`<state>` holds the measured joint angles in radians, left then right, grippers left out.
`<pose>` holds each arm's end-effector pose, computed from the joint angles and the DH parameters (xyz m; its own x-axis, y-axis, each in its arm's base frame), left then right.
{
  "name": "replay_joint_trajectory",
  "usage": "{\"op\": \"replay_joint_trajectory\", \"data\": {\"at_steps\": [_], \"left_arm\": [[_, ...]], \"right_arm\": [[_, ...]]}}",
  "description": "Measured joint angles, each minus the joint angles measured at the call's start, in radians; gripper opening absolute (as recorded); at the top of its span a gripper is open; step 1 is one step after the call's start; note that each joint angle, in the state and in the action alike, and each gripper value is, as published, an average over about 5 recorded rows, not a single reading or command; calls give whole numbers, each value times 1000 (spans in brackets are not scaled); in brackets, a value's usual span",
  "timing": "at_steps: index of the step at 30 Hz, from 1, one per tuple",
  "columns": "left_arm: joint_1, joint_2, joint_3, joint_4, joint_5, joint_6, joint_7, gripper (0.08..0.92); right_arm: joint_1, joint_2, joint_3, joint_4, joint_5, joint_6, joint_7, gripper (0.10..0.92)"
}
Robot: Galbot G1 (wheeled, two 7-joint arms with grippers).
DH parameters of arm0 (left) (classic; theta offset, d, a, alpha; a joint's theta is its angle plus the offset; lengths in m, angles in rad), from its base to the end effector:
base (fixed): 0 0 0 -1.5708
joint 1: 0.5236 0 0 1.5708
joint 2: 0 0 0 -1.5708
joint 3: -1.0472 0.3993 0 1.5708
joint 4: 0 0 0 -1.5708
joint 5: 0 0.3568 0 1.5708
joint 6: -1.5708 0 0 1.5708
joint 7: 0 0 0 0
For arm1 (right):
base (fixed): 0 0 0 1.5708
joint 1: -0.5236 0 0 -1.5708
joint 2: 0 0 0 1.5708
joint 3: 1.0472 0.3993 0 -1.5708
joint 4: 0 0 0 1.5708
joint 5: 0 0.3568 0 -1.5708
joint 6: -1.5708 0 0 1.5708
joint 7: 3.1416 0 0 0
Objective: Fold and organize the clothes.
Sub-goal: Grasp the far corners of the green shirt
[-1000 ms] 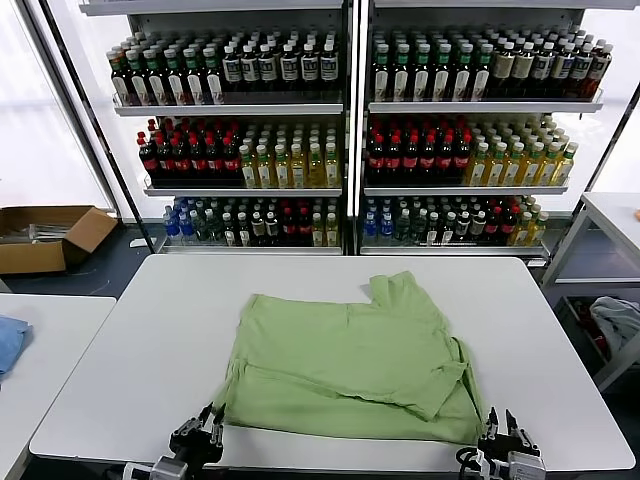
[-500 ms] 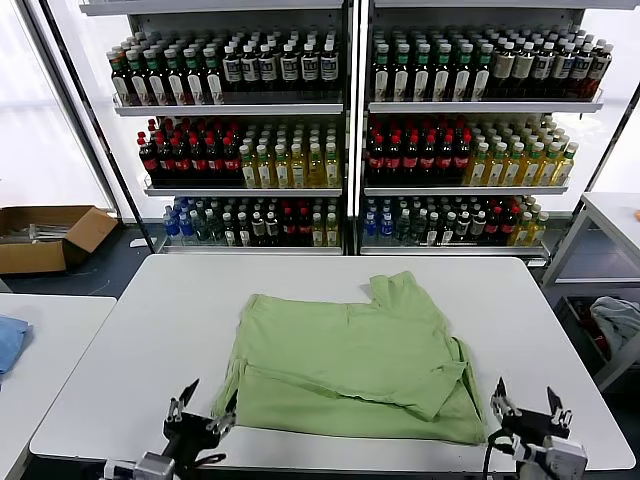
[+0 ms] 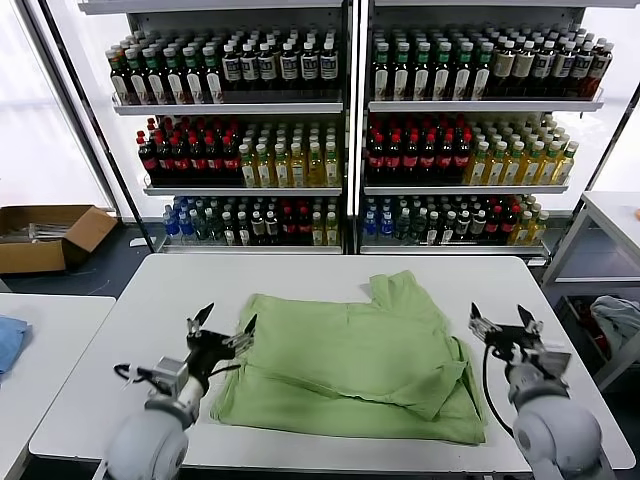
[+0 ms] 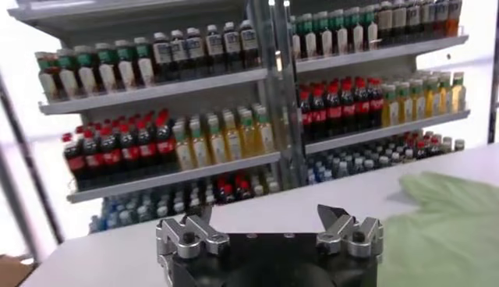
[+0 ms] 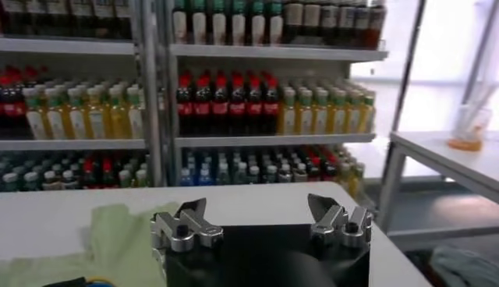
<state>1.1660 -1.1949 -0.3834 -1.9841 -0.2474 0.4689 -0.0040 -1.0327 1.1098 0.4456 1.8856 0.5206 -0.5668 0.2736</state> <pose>0.2911 0.0515 -0.2914 -0.9463 0.2114 0.2445 0.2439 0.9634 0.1112 0.3421 -0.1048 -0.2655 -0.9526 0.0479 0.3005 0.0370 0.9984 -0.0418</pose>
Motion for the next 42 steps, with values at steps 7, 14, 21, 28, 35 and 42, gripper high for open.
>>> {"op": "replay_joint_trajectory", "data": {"at_steps": [7, 14, 21, 28, 35, 42], "left_arm": [[-197, -11, 84, 199, -50, 35, 12, 823], [-309, -26, 133, 349, -74, 56, 19, 823], [-373, -32, 151, 444, -87, 64, 23, 823], [-398, -30, 165, 499, -96, 76, 25, 823], [-411, -32, 172, 536, -99, 80, 30, 823], [-416, -40, 172, 565, -100, 79, 31, 823]], "right_arm": [[175, 30, -99, -193, -2, -4, -27, 823], [284, 81, -148, -345, -28, -6, -46, 823], [365, 129, -183, -462, -60, -6, -58, 823], [426, 172, -195, -555, -90, -3, -70, 823], [458, 207, -198, -632, -116, 4, -80, 823], [464, 222, -194, -676, -132, 8, -86, 823]]}}
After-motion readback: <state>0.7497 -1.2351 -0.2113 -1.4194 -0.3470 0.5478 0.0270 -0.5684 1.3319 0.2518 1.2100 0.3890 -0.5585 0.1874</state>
